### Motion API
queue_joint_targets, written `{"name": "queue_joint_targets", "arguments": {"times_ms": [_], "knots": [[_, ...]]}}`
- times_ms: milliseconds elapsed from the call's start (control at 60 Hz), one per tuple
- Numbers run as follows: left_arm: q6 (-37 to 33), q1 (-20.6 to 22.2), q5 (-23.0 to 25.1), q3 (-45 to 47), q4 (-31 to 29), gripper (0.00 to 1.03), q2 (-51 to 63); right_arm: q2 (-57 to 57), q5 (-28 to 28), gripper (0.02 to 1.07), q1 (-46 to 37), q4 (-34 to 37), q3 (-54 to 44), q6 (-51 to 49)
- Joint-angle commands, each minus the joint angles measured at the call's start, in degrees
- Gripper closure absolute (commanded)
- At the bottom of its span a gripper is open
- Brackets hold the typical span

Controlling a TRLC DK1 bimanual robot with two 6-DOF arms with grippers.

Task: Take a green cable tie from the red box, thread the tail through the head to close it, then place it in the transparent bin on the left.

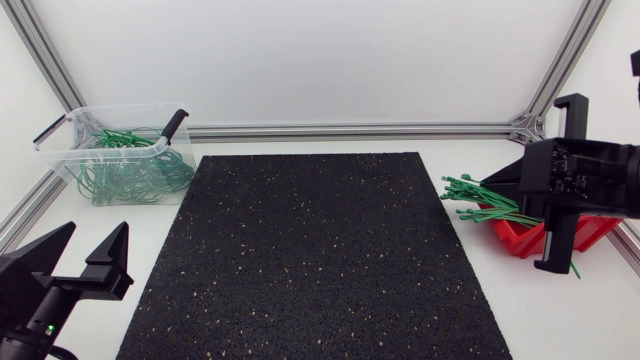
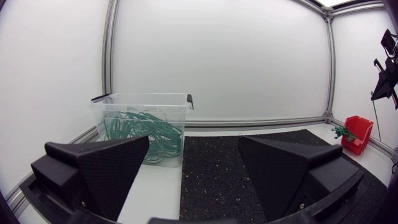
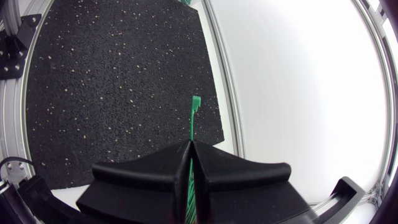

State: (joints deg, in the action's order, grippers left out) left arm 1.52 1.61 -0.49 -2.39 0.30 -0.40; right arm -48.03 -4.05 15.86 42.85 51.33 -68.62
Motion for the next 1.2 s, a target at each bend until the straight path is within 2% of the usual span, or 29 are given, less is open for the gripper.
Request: {"name": "queue_joint_targets", "arguments": {"times_ms": [0,100,200,283,383,500,767,900,1050,1183], "knots": [[0.3,1.2,-0.1,2.3,-0.9,0.03,-0.4,0.6,1.9,1.01,5.1,2.1,0.4,6.2],[0.3,3.2,-0.1,2.3,-1.0,0.03,-0.4,-2.5,4.2,1.01,9.1,5.0,2.7,14.6],[0.7,4.5,-0.1,2.3,-1.1,0.03,-0.4,-4.7,3.6,1.01,13.0,6.4,3.1,18.9],[1.1,5.1,-0.1,2.2,-1.3,0.03,-0.4,-7.8,1.0,1.01,15.2,8.0,3.9,23.4],[1.4,5.5,-0.1,2.2,-1.3,0.03,-0.4,-10.6,-3.3,1.01,16.0,8.1,4.8,28.9],[1.7,5.6,-0.1,2.2,-1.3,0.03,-0.4,-14.5,-12.2,1.01,15.6,9.4,7.3,33.4],[-0.4,6.6,-0.1,2.1,-1.5,0.03,-0.3,-20.9,-27.8,1.01,15.3,9.3,9.2,39.9],[-0.7,6.1,-0.1,-0.1,-2.8,0.03,1.1,-22.2,-35.3,1.02,13.5,6.7,9.0,41.5],[0.9,6.5,0.1,-3.7,-5.4,0.03,4.4,-22.4,-37.9,1.01,13.2,3.1,7.9,43.1],[3.3,6.7,4.8,-6.8,-7.3,0.03,6.2,-24.1,-43.1,1.01,12.4,2.5,7.6,44.3]]}}
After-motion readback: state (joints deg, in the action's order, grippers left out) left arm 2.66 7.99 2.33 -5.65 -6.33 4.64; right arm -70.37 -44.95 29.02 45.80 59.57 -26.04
